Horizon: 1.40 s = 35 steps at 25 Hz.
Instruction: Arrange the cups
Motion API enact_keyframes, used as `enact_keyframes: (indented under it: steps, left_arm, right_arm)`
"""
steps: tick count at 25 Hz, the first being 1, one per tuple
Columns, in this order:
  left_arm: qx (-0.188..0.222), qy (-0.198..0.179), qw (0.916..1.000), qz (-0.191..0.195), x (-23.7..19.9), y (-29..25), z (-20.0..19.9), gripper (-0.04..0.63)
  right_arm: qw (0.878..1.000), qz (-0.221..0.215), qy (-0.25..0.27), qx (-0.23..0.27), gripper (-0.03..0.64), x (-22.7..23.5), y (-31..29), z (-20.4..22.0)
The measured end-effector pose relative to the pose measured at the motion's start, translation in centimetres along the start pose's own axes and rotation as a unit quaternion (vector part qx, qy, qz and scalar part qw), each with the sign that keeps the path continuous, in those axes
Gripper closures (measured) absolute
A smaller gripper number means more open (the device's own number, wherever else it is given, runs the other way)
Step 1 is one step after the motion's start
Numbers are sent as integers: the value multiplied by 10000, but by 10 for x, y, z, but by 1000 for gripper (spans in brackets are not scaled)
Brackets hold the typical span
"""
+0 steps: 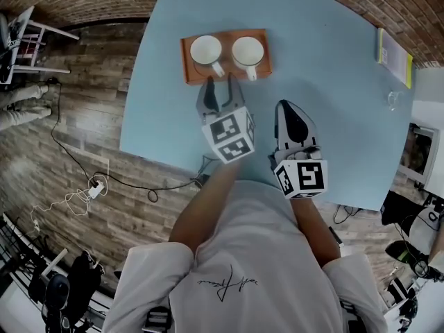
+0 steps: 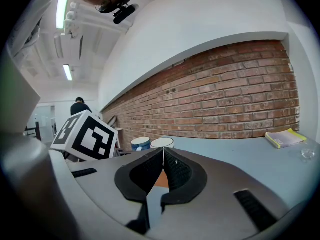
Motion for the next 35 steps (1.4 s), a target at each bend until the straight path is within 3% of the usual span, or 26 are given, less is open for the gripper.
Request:
enact_keyframes:
  steps: [7,26,32,35]
  left_arm:
    - [-72,144,9998,-140,-8,-15,3,420]
    - [-27,54,9995,-300,-15,-21,2,424]
    - [-10,-94,9996,-253,-11,-18,1,517]
    - [0,-214,9995,-238,-9,-18,1,522]
  right_arm:
    - [9999,-3,-32,-166,595,3,-3,9]
    - [9989,-41,-135,-440,595,3,-10,26]
    - [9988,-92,-116,-459,595,-1,-10,27]
    - [9987,-90,-125,-481,595,1,-10,28]
Point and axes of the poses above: the fingertips, and each gripper's own axes: y backward along the fingers, x to its right, z out of its underside, the point moved 2 cm from there along y, backward along the fingers
